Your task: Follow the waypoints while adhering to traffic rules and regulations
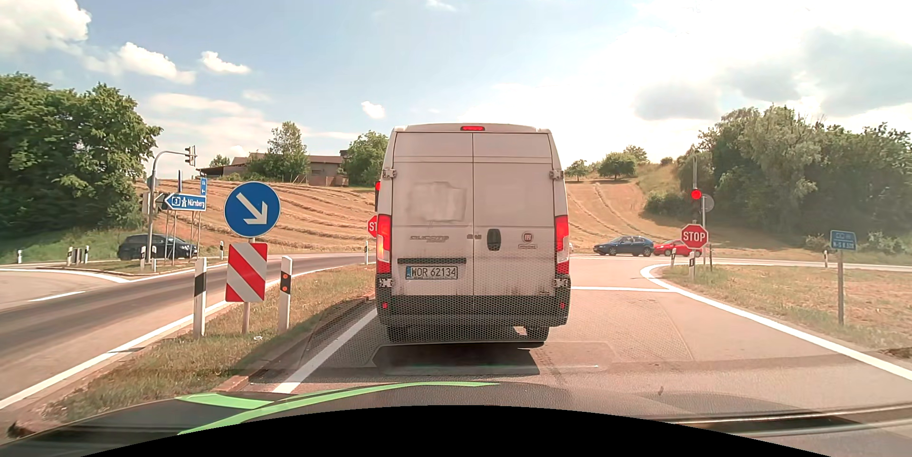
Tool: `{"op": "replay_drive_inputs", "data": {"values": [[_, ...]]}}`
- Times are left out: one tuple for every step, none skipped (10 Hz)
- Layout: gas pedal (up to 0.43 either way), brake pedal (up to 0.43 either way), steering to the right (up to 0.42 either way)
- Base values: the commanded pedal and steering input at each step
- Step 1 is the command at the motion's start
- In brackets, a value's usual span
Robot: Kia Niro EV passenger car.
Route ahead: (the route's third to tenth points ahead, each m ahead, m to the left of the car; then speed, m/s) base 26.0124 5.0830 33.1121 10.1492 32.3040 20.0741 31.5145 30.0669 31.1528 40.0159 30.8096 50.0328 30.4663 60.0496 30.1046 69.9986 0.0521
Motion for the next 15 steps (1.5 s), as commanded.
{"op": "replay_drive_inputs", "data": {"values": [[0.000,0.299,-0.002],[0.000,0.299,-0.002],[0.000,0.305,-0.002],[0.000,0.305,-0.002],[0.000,0.299,-0.002],[0.000,0.305,-0.002],[0.000,0.305,-0.002],[0.000,0.305,-0.001],[0.000,0.305,-0.001],[0.000,0.305,-0.002],[0.000,0.305,-0.002],[0.000,0.305,-0.002],[0.000,0.311,-0.002],[0.000,0.311,-0.002],[0.000,0.311,-0.002]]}}
